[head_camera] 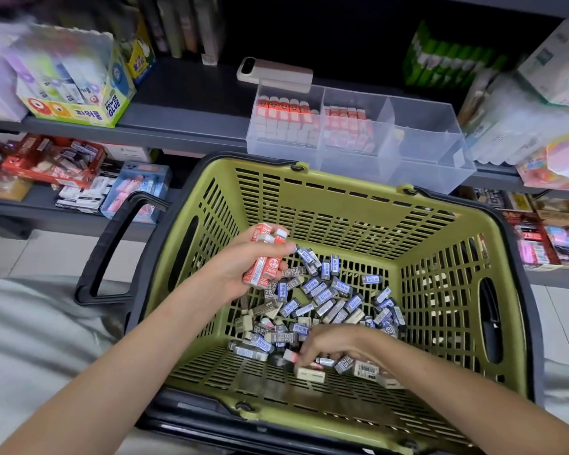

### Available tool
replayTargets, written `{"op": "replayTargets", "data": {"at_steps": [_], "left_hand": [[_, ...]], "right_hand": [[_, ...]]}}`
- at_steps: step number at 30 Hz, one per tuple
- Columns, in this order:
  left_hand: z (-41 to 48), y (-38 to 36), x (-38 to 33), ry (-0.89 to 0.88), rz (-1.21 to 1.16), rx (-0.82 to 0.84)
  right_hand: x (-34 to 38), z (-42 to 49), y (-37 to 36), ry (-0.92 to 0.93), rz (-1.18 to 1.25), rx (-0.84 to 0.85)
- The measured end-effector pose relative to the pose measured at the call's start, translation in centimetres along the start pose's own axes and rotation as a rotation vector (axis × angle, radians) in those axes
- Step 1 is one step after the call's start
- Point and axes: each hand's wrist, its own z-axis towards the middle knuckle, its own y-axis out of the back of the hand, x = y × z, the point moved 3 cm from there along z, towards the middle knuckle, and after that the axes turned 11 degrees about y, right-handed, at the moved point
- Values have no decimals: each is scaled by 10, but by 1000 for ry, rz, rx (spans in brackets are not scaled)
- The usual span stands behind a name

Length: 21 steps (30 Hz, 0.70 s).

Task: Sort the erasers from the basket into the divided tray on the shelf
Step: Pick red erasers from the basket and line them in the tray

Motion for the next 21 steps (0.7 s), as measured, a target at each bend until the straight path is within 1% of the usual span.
{"op": "replayTargets", "data": {"at_steps": [2, 4, 7, 9, 12, 16, 18, 21], "left_hand": [[-1, 0, 0, 3, -11, -3], [0, 1, -1, -1, -18, 0], [0, 1, -4, -28, -6, -8], [-1, 1, -9, -62, -1, -30], [-4, -1, -24, -157, -22, -47], [-11, -7, -57, -314, 19, -66], [-11, -13, -74, -371, 58, -79], [-4, -24, -97, -413, 66, -89]], "right_hand": [[5, -1, 2, 88, -28, -48], [14, -8, 6, 169, -55, -141], [30, -26, 21, 244, -50, -292], [47, -46, 40, 329, -5, -395], [81, -84, 73, 489, 164, -570], [114, -128, 116, 682, 357, -853], [120, -143, 144, 710, 400, -1024], [126, -157, 192, 687, 324, -1322]]}}
